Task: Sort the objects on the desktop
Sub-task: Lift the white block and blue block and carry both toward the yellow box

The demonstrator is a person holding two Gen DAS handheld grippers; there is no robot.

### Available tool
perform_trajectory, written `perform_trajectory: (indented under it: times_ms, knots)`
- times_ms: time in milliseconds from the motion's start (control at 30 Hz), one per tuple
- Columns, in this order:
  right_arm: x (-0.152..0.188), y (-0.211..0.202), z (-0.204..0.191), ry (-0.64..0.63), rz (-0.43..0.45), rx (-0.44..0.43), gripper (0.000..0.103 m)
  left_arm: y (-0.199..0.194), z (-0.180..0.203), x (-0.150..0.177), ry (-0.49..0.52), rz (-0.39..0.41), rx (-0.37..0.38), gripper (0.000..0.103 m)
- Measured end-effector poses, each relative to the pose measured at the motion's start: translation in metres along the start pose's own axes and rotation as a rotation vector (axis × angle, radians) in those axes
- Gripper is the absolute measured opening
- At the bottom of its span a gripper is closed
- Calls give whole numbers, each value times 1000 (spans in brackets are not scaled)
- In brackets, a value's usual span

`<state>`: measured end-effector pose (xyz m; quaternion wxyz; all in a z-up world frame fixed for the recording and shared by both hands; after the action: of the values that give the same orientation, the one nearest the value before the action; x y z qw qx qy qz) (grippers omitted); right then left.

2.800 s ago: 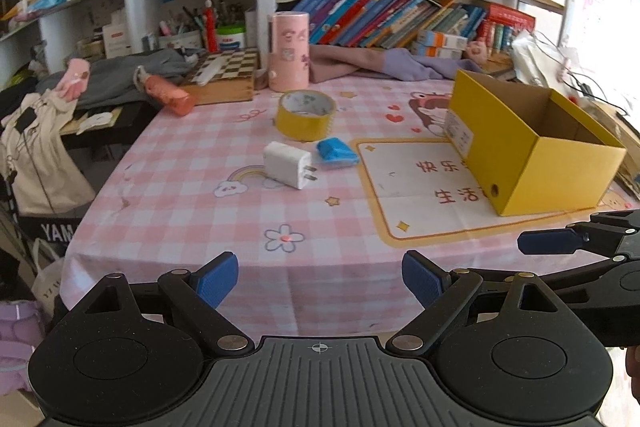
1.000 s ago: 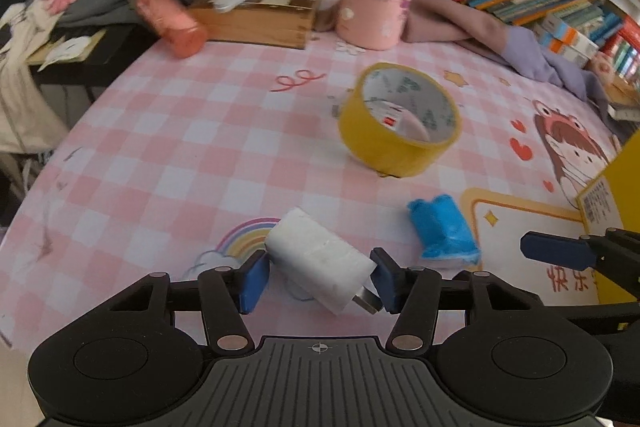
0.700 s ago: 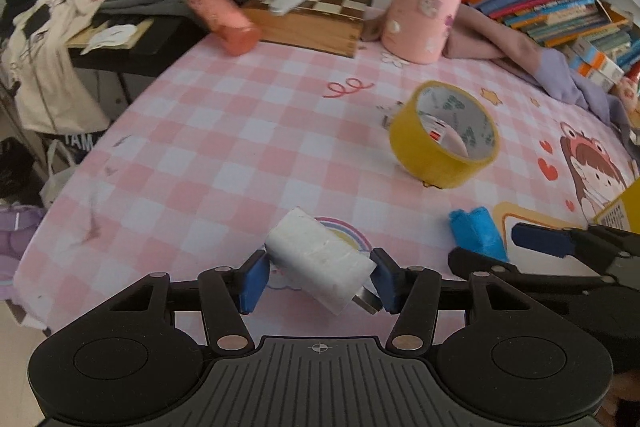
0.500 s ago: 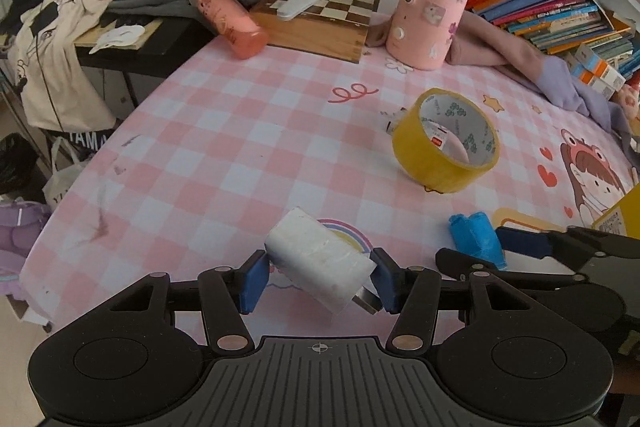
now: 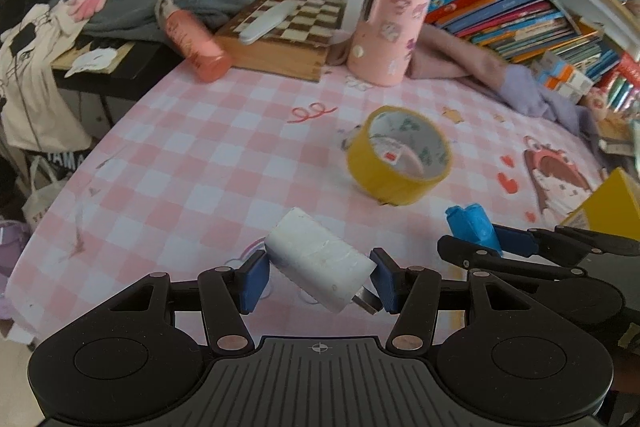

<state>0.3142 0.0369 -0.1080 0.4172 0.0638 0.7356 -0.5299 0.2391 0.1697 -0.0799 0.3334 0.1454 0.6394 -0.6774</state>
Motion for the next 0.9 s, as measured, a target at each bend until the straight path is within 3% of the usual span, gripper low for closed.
perform_trajectory:
  times_ms: [333,900]
  knots:
    - [0,-52,16,86,67,58,38,-26,14,0,36,59,94,55]
    - [31,-113,-12,121,111,76,38,-86,12,26,56,114,212,55]
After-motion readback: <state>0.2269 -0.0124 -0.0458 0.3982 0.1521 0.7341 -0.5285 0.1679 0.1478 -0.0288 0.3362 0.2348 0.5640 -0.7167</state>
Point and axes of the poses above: each gripper's, at about its wrist camera, not at the fingertips, and y roughly the way its jaws point, z to its right, x to its underside, the point moved 4 cm from there along y, roughly the way its jaws point, and after that the axes turned 3 degrees about y, right-handed, at the moved point
